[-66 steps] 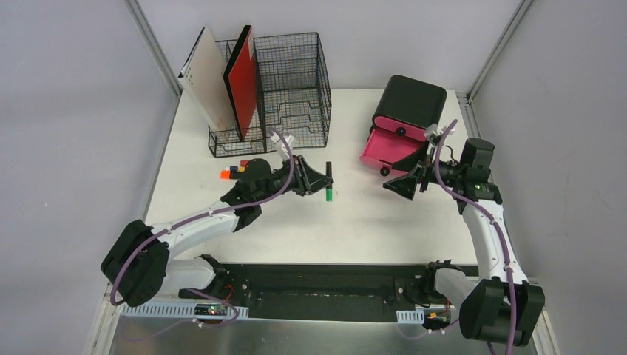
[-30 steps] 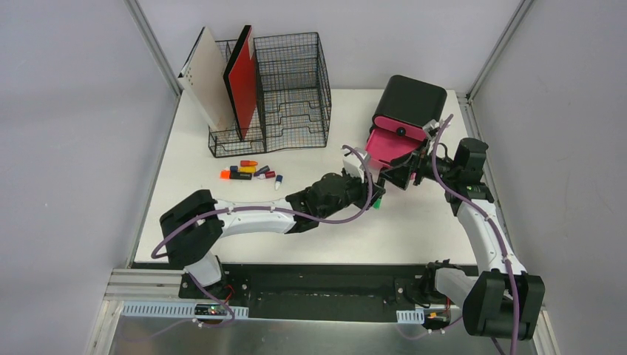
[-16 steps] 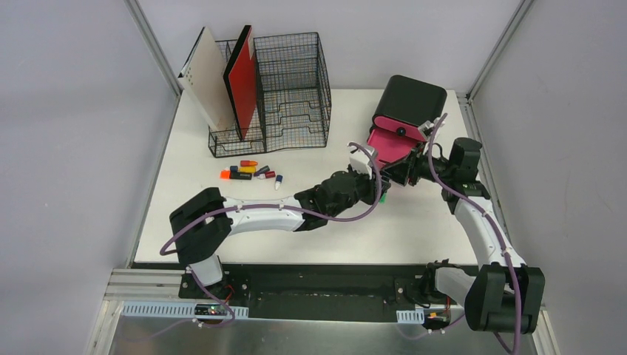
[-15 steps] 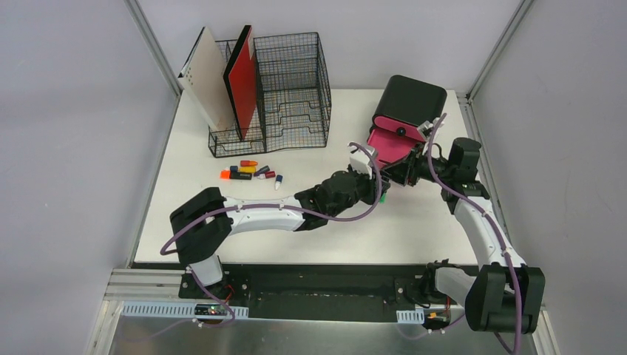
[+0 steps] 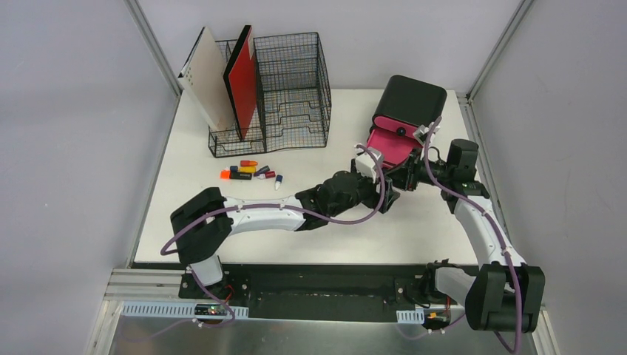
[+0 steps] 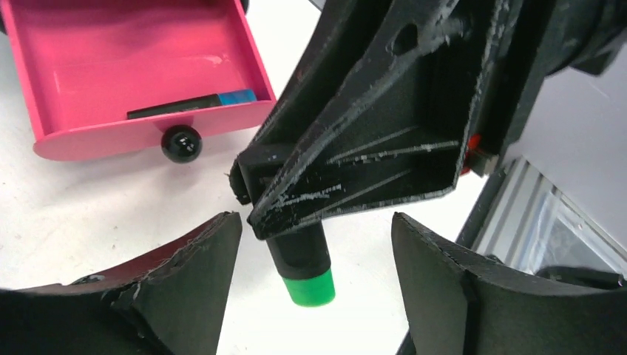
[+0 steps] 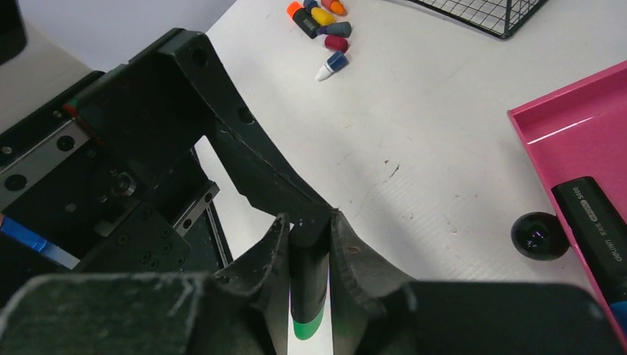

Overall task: Organize the desk
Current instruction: Place the stationery in the drawer.

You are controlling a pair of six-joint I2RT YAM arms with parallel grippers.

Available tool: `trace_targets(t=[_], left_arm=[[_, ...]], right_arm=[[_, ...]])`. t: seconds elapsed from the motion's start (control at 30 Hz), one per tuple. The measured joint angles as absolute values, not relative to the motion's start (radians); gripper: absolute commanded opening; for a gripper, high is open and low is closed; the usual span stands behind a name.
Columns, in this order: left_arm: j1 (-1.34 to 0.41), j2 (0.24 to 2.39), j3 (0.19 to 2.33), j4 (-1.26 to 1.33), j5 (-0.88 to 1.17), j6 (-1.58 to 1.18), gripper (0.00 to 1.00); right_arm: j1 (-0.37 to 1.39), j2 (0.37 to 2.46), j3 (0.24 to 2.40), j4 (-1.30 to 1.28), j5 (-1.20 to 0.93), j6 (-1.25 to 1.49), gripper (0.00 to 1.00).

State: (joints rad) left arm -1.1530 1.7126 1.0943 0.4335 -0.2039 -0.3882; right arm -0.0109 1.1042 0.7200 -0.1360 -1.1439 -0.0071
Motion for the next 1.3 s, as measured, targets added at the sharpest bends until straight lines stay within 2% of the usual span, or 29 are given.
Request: trace_targets(t=[0.27, 0.57, 0.9, 1.3], left_arm=[[-1.153, 1.534, 0.968, 0.422, -0.152, -0.296, 0.94], [-1.150, 1.217, 0.777, 0.333, -0.160, -0.219, 0.99], [-1.130, 0.945, 0.499, 0.229, -0.290, -0.220, 0.99], [-1.124, 0.905, 0.304, 0.233, -0.452, -0.228, 0.99]], right_arm=[[-0.043, 1.078, 0.756, -0.225, -1.213, -0.115, 0.00], [-0.065, 1.076, 0.804, -0.364, -1.208, -0.248, 0.00], [-0.112, 1.045, 0.834, -0.445, -1.100, -0.351, 0.00], [-0.094, 1.132, 0.991, -0.573, -0.947, -0.493, 0.00]])
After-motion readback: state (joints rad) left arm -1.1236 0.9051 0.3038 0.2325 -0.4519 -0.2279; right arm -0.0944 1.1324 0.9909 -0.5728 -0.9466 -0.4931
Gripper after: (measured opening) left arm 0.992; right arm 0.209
